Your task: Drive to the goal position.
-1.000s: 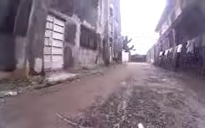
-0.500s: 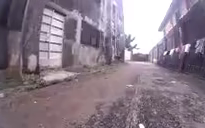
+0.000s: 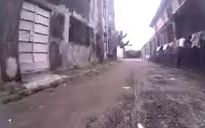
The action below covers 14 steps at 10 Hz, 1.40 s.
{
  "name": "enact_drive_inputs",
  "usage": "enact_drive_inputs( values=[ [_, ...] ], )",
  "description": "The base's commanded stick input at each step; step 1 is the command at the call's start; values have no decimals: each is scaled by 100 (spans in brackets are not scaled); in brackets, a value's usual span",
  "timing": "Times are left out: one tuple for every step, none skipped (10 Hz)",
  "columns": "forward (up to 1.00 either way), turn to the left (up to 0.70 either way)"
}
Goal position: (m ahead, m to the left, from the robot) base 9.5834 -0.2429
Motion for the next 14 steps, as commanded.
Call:
enact_drive_inputs(
  values=[
    [70,-30],
    [70,-35],
    [70,-35],
    [70,-35],
    [70,-35],
    [70,-35],
    [70,-30],
    [70,-15],
    [70,0],
    [70,0],
    [70,0],
    [70,0],
    [70,0],
    [70,0]
  ],
)
